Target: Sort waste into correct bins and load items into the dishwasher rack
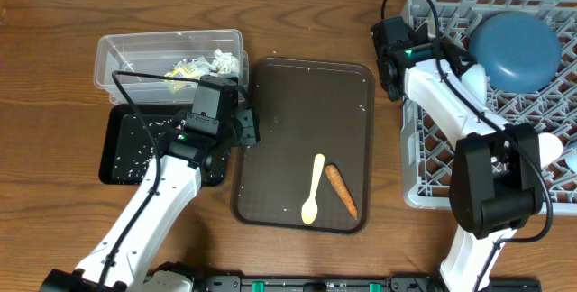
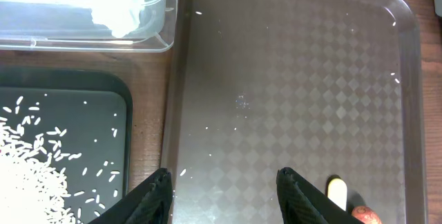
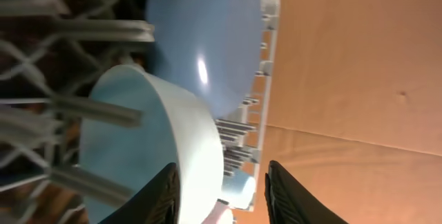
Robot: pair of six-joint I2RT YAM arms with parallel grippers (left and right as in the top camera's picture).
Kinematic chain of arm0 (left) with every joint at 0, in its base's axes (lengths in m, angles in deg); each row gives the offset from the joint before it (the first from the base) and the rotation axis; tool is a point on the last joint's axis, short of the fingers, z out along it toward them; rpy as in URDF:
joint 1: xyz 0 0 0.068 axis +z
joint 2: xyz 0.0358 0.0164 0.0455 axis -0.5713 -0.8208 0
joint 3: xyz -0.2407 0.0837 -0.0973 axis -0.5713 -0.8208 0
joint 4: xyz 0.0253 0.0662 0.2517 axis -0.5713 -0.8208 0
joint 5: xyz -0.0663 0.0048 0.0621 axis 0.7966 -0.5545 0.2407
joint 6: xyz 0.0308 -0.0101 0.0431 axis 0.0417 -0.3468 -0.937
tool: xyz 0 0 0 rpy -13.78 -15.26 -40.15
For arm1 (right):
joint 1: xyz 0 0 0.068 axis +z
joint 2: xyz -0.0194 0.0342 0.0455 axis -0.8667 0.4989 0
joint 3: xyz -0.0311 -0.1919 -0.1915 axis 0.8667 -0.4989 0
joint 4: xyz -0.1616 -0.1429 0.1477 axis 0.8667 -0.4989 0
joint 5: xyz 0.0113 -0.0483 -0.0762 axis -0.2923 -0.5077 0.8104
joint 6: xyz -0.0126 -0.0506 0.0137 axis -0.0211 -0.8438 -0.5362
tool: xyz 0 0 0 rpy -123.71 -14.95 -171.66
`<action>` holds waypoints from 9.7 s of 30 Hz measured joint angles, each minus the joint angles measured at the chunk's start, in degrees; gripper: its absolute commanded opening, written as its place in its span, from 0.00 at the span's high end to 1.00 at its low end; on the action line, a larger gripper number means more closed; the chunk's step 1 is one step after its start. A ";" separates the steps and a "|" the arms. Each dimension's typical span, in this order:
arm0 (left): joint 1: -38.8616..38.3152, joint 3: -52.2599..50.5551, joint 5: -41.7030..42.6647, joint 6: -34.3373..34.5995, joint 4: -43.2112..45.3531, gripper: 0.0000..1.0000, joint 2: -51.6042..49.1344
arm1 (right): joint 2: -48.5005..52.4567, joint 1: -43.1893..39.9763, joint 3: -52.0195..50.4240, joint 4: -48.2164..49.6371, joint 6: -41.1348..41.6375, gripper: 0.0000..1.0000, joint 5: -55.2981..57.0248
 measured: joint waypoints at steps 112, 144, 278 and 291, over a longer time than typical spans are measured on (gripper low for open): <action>24.35 1.18 3.91 -3.10 -20.79 0.26 11.61 | -0.50 30.10 -6.84 -19.45 23.63 0.28 -82.71; 24.35 1.18 3.91 -3.10 -20.81 0.26 11.61 | 3.19 27.61 -6.67 -10.58 24.09 0.98 -80.32; 24.33 1.18 3.91 -3.10 -19.26 0.25 11.61 | -20.15 -15.39 -9.16 -21.57 18.21 0.99 -68.67; 24.35 1.18 3.93 -3.10 -19.26 0.25 11.61 | -20.15 -15.39 -10.86 -19.02 19.71 0.66 -68.52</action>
